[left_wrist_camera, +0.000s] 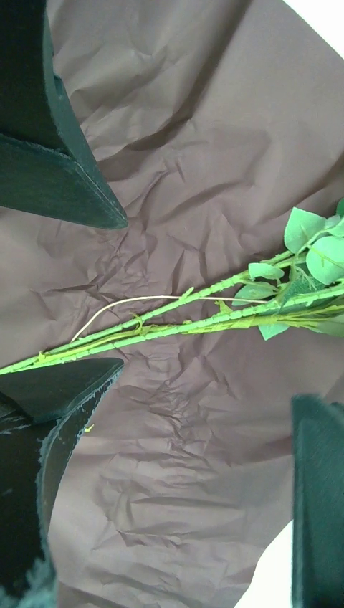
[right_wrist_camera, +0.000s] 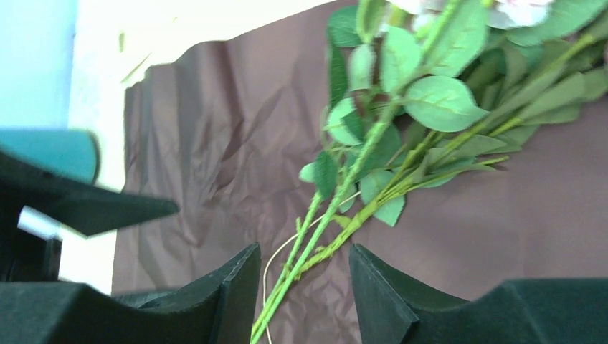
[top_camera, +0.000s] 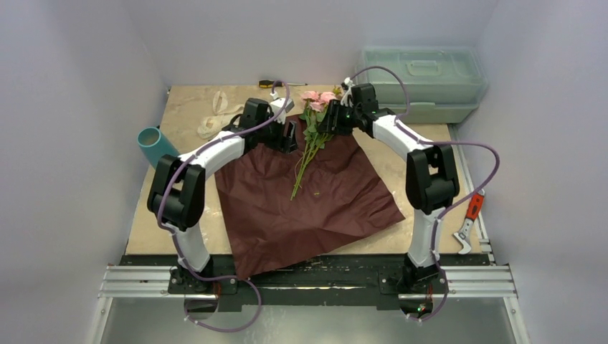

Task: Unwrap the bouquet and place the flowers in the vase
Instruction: Pick up the fake flower from the wrapping paper.

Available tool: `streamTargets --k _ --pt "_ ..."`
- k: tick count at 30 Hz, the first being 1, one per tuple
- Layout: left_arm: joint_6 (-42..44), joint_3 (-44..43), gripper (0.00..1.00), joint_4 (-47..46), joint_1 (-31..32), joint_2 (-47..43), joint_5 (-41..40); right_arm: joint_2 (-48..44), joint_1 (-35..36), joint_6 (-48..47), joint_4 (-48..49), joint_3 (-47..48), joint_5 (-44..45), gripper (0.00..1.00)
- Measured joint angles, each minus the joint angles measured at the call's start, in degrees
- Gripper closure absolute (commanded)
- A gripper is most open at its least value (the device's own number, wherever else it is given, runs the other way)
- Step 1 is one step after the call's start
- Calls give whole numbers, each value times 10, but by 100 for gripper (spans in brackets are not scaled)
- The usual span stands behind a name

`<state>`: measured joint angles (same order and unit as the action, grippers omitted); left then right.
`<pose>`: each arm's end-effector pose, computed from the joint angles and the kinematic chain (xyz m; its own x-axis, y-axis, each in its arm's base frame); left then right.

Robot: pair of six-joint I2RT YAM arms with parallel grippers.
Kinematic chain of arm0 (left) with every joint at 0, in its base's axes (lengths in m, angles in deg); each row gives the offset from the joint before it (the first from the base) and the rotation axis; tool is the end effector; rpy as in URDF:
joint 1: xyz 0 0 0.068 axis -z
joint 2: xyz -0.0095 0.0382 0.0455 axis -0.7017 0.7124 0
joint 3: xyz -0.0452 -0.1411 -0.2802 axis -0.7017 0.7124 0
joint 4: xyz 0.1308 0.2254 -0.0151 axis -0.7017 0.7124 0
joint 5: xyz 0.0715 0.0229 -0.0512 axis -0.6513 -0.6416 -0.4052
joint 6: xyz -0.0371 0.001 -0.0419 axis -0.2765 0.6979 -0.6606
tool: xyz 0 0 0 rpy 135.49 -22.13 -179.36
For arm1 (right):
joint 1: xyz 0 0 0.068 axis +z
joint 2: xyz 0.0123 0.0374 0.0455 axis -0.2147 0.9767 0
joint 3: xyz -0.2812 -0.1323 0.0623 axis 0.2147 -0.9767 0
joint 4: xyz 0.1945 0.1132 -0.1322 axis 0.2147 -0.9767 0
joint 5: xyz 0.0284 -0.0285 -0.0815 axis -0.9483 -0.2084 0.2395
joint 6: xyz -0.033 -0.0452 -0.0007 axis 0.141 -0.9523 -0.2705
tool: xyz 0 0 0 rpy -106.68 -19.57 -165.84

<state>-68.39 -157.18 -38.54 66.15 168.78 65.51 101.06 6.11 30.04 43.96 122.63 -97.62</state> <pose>0.3877 -0.1687 0.2792 -0.6438 0.1571 -0.7489 0.5488 0.7768 -0.3088 0.4435 0.1648 0.2870 -0.7778 0.1334 -0.6142 -0.2992 0.7808 0.5485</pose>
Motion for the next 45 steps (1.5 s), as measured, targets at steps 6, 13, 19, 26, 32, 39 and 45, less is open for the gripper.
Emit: streamTargets --k 6,13,19,26,32,39,45 --pt "-3 -1 33 5 1 8 -8 61 1 64 -4 40 58 50" --pt "7 -1 32 8 1 8 -10 98 0 100 4 72 62 50" --pt "10 -1 32 16 1 8 -12 141 2 107 13 105 64 52" --pt "20 -1 30 26 1 8 -17 182 8 112 20 126 68 80" --pt "22 -1 26 31 1 8 -23 188 10 125 22 129 63 100" --pt "17 -20 21 9 1 39 -17 134 10 143 23 90 40 100" --pt "16 -31 19 -9 1 69 8 79 10 154 33 70 15 100"
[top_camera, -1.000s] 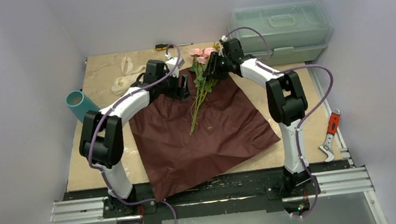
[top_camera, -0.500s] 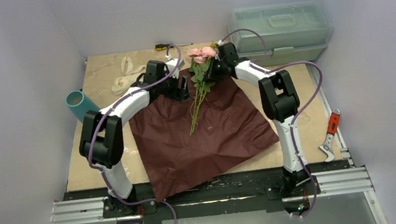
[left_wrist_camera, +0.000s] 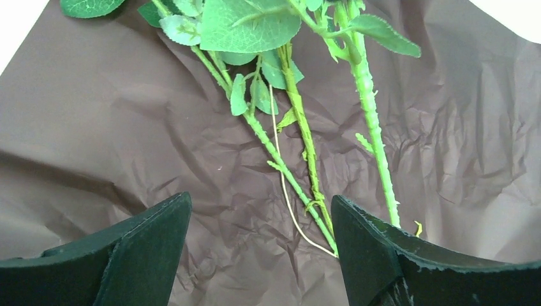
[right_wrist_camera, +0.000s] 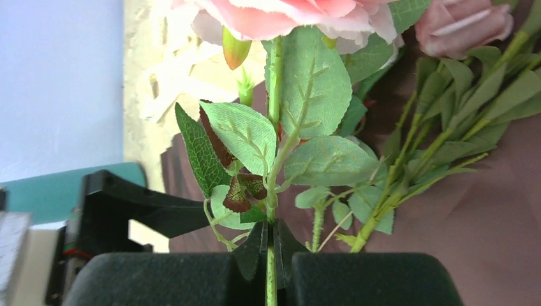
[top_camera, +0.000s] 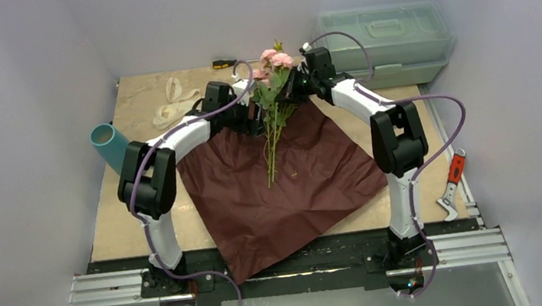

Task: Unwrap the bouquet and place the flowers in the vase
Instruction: Pick up the fake flower from the wrapping paper.

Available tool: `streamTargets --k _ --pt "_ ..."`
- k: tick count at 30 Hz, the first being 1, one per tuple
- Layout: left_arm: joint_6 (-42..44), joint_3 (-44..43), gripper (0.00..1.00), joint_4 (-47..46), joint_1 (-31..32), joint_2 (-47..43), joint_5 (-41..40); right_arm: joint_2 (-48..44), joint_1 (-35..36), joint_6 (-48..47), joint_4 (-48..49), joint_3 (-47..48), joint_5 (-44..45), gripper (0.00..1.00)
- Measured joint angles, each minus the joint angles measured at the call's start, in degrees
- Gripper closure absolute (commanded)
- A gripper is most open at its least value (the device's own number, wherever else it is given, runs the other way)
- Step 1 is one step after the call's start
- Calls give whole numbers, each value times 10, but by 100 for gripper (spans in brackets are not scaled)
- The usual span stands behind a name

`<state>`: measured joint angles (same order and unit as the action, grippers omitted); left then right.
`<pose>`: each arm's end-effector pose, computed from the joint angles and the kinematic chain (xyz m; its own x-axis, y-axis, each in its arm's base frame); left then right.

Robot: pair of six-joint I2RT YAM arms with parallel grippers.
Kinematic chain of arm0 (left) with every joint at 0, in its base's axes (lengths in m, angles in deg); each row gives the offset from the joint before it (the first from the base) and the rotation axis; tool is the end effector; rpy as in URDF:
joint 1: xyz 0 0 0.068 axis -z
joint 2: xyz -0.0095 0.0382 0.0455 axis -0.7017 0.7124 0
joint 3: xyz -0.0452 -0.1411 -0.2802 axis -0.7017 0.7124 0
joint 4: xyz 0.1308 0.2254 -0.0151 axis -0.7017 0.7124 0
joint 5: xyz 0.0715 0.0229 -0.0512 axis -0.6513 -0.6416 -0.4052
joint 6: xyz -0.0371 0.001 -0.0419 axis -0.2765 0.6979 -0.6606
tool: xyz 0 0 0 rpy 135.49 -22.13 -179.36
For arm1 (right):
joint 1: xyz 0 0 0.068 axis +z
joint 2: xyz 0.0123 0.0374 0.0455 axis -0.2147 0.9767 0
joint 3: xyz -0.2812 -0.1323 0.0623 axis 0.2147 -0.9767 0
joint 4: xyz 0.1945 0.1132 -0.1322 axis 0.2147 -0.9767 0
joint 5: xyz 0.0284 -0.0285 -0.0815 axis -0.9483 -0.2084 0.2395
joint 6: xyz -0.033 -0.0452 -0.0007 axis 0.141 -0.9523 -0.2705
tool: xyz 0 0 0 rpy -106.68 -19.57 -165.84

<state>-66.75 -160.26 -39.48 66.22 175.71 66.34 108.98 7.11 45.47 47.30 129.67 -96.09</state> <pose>0.4124 -0.1796 0.2478 -0.6631 0.1945 -0.7228 0.5614 0.7680 -0.3082 0.4792 0.1852 0.2676 -0.8068 0.3389 -0.4840 -0.1103 0.7184 0.6869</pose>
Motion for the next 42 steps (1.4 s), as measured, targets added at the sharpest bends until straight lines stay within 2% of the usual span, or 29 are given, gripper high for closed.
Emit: streamTargets --k 7,11,17,24,28,31,33,39,40,41,42 --pt "-12 -9 18 -7 -21 -6 63 -56 0 -1 35 -36 -29 100" --pt "-30 -27 19 2 -75 -28 146 -99 0 -10 66 -64 -43 100" --pt "-67 -110 21 35 -162 -71 283 -166 1 -31 140 -90 -94 100" --pt "-183 -126 24 -21 -148 -135 419 -216 28 -42 240 -122 -183 100" --pt "-275 -118 30 -109 -145 -147 452 -236 57 -46 286 -141 -226 100" --pt "-330 -110 39 -158 -145 -151 464 -247 78 -49 304 -150 -243 100" --pt "-361 -110 46 -181 -144 -152 467 -255 90 -52 311 -153 -251 100" --pt "-428 -86 76 -235 -140 -174 477 -262 109 -57 324 -155 -252 100" --pt "-434 -82 77 -241 -139 -179 477 -262 110 -57 325 -155 -252 100" --pt "-440 -78 75 -249 -138 -184 477 -262 111 -57 326 -155 -252 100" --pt "-447 -74 67 -255 -137 -190 477 -262 113 -57 326 -155 -252 100"
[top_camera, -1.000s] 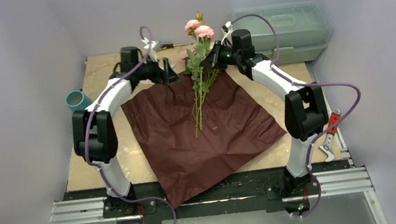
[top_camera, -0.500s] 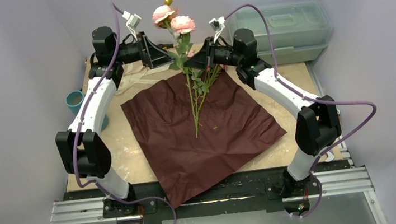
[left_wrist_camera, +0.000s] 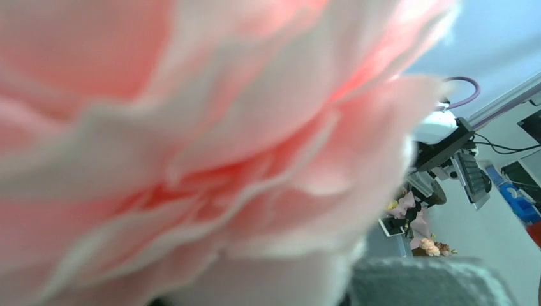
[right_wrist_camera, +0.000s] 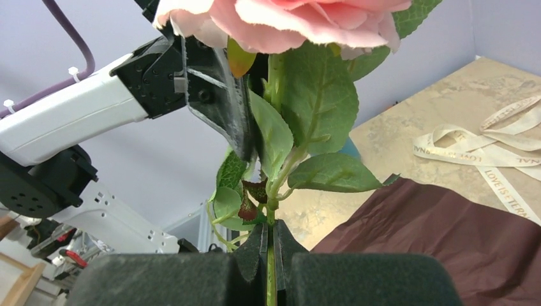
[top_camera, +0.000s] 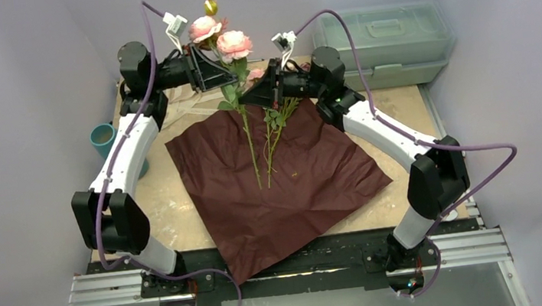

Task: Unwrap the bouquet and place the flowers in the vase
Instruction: Pick up the fake flower from the wrapping paper, then insert the fake flower into the vase.

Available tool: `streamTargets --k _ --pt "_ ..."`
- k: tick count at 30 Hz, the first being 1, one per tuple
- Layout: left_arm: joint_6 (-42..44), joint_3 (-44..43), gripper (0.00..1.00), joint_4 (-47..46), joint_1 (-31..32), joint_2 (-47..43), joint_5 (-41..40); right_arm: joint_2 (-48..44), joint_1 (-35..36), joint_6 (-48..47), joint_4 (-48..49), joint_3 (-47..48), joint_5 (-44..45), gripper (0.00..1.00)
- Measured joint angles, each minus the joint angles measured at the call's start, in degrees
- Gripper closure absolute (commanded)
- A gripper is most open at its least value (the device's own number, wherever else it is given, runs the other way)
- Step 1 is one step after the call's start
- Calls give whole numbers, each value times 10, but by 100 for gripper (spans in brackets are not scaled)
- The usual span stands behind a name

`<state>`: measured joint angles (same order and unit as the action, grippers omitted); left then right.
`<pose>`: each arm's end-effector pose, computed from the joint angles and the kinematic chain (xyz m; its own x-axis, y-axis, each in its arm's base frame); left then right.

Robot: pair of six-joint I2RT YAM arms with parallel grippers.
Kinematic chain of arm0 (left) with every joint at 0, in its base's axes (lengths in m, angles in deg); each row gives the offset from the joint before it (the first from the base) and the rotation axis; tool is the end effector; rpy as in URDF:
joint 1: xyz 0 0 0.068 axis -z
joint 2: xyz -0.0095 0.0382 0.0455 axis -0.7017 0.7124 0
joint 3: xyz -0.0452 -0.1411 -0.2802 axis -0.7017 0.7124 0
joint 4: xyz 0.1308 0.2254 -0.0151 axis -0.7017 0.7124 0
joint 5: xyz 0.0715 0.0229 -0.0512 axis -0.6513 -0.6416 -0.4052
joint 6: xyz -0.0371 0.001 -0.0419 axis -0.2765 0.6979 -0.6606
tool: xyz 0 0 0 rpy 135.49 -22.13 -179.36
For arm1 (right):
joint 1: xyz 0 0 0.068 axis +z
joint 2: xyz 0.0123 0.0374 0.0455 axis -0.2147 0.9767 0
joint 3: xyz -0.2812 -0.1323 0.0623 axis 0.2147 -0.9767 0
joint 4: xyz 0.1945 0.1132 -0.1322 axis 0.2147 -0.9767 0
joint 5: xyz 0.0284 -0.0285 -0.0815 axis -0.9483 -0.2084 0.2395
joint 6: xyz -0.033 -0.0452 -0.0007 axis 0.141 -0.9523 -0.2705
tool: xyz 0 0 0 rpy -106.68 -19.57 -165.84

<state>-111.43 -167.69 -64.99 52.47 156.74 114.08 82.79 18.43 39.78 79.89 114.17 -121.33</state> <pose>0.3568 -0.0862 0.4706 -0.6127 -0.1699 -0.7719 0.7649 0.1182 -0.6332 0.3245 0.2267 0.4336 -0.4501 0.1694 -0.8768 -0.8709 0.1338 0.4730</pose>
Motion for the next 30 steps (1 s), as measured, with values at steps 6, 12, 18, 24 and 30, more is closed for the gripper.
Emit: streamTargets --k 6,12,18,24,30 --pt "-14 12 81 -8 0 -28 -1 1 10 1 1 1 -2 100" --pt "-13 16 100 -5 0 -42 -10 2 23 -3 3 13 -15 98" --pt "9 16 100 26 -16 -59 -26 17 30 -11 -6 30 -16 7" --pt "99 -56 100 145 -117 -65 -90 27 35 -50 -59 68 -10 2" --pt "265 -224 100 317 -166 -71 -280 27 35 -92 -103 105 4 2"
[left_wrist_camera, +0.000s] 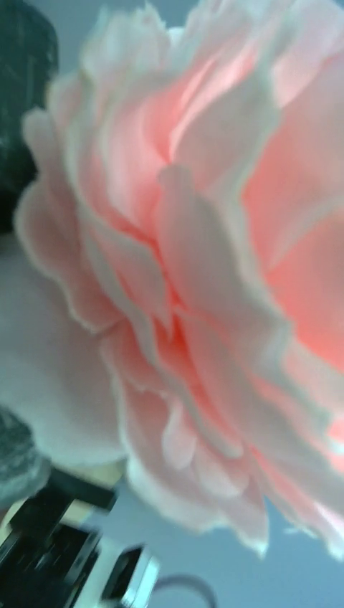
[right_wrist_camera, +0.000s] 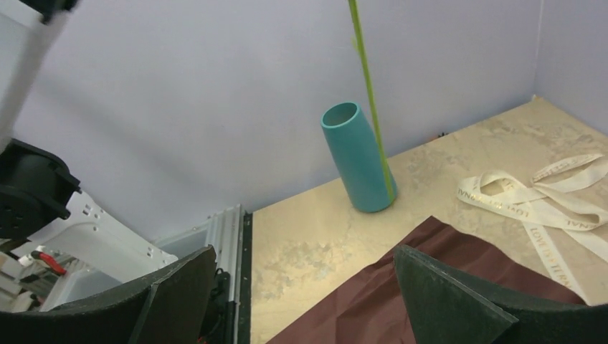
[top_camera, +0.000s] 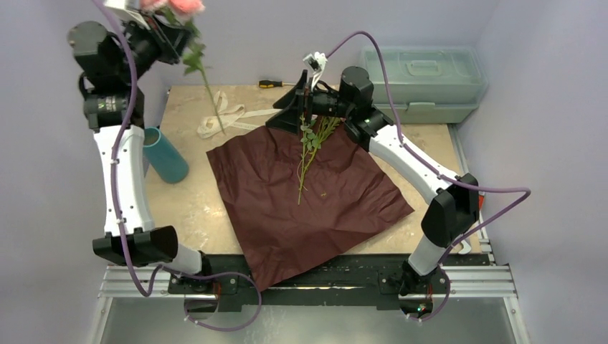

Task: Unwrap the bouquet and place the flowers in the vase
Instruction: Insert the fake flower into the vase.

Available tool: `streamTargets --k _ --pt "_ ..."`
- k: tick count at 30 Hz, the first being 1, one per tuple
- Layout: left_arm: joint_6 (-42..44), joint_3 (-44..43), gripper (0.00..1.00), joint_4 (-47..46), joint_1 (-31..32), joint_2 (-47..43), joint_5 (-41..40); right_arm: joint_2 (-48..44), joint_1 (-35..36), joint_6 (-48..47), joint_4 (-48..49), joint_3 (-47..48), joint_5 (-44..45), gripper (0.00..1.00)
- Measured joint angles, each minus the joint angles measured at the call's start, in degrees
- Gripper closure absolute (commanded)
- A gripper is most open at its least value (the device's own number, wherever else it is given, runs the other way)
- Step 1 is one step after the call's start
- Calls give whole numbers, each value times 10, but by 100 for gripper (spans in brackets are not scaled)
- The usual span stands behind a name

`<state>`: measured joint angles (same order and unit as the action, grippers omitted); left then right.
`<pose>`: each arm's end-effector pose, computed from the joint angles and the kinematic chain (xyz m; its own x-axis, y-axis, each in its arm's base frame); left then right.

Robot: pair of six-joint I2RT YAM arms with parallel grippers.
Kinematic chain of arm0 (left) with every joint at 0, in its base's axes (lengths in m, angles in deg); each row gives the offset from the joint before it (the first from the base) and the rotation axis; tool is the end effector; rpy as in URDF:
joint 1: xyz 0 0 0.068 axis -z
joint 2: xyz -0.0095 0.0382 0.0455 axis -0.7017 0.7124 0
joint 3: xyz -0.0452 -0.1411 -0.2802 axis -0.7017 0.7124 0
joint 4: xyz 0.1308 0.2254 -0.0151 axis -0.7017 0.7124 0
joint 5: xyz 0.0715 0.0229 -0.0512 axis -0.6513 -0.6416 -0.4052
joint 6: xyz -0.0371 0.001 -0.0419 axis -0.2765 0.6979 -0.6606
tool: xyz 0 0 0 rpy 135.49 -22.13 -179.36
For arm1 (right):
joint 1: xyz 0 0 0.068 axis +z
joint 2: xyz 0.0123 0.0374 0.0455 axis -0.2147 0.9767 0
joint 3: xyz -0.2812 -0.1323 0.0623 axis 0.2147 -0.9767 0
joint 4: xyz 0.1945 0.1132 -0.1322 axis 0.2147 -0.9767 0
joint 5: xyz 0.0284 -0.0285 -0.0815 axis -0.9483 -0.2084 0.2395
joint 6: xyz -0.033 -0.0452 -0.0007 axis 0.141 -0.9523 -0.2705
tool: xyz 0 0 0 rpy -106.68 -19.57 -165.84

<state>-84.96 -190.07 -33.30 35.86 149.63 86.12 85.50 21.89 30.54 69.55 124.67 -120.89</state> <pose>0.2949 0.0189 0.5868 -0.0853 -0.2951 -0.9516 0.5577 0.7774 -0.2910 0.3211 0.2530 0.4618 -0.3467 0.1067 -0.9319 -0.9262 0.1182 0.3581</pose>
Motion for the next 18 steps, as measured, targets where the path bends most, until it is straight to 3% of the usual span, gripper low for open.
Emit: streamTargets --k 7,13,18 --pt "159 -154 100 68 -14 -17 -267 0 0 -35 -11 8 -10 2" --pt "240 -162 100 70 -14 -33 -435 10 -3 -50 -46 37 -21 2" --pt "259 -112 100 71 -14 -47 -505 48 -10 -66 -107 112 -17 2"
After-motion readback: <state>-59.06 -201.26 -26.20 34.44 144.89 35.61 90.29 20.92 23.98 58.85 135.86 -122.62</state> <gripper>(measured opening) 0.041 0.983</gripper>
